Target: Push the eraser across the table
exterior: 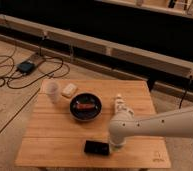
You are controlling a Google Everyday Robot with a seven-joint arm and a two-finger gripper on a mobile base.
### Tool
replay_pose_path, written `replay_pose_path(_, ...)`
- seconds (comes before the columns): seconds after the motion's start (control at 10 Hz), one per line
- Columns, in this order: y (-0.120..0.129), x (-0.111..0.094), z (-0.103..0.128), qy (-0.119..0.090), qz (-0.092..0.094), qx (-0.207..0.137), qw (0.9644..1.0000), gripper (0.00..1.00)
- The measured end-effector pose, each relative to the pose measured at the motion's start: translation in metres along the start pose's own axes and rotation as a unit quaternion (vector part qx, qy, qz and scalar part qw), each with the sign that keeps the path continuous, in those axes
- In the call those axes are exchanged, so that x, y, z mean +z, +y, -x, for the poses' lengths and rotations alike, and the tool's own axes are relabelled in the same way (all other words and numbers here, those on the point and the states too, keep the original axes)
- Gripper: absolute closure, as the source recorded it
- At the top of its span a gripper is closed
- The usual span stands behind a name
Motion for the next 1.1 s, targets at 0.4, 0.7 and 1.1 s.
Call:
replay_pose_path(0.4,0.002,0.002,-0.039,0.016,-0.005,-0.033,0.9993,0.85)
replay_pose_path(0.7,0.005,0.010,-0.062,0.023,-0.014,-0.057,0.9980,0.85)
replay_pose_path(1.1,0.010,0.014,-0.097,0.031,-0.020,-0.094,0.9949,0.85)
